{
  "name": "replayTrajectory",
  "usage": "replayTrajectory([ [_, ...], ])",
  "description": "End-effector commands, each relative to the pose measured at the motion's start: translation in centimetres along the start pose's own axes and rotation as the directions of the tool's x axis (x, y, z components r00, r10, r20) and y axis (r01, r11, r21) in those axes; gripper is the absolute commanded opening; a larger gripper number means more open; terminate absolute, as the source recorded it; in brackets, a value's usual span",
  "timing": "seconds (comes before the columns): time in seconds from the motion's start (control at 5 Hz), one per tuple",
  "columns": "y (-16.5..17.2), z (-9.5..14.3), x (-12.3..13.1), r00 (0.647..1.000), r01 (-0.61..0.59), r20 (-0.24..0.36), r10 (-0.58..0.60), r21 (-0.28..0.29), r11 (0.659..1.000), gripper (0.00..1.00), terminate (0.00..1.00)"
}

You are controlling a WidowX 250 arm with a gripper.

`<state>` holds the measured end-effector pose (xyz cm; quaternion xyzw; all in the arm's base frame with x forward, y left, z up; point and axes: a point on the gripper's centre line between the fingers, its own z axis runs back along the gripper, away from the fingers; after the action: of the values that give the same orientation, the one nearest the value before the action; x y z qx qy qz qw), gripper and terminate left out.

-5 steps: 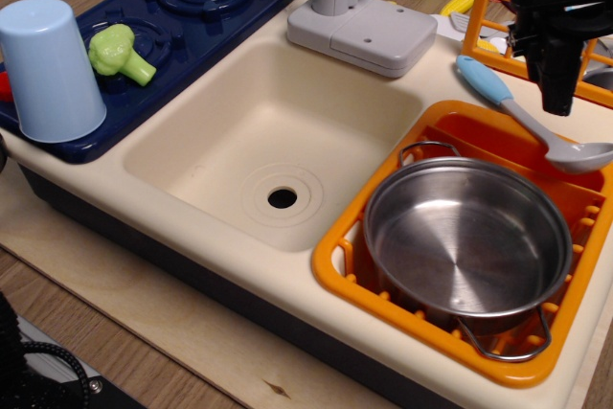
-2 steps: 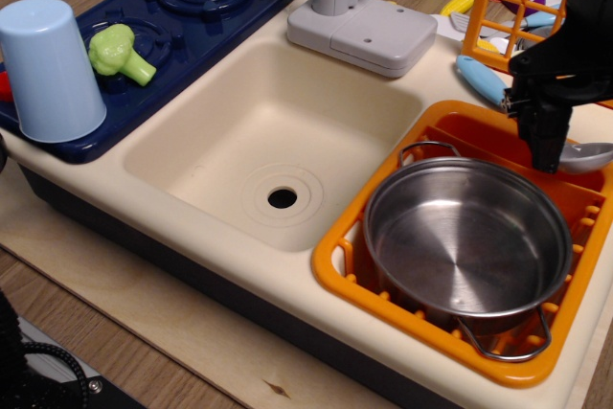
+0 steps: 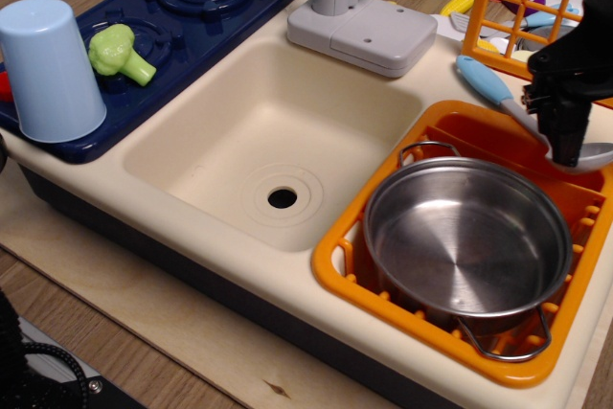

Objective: Put spoon into pan

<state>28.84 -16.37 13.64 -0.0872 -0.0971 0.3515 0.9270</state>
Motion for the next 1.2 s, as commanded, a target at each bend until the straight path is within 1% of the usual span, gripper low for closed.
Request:
replayTrajectory([
  [0.0,0.1,-0.2,0.8,1.000,-0.011,-0.007,0.011,-0.057,0.998,1.00,0.00],
  [0.2,0.6,-1.1,0.9,1.000,-0.006,0.001,0.006,-0.065,0.998,1.00,0.00],
  [0.4,0.9,-1.9,1.8,1.000,-0.013,-0.029,0.011,-0.090,0.996,1.00,0.00],
  [0.6,0.9,-2.3,2.2,1.000,-0.016,-0.019,0.015,-0.078,0.997,1.00,0.00],
  [0.8,0.5,-2.1,1.5,0.999,-0.025,0.019,0.025,-0.042,0.999,0.00,0.00],
  [1.0,0.1,0.1,1.2,0.999,-0.036,0.013,0.036,-0.013,0.999,0.00,0.00],
])
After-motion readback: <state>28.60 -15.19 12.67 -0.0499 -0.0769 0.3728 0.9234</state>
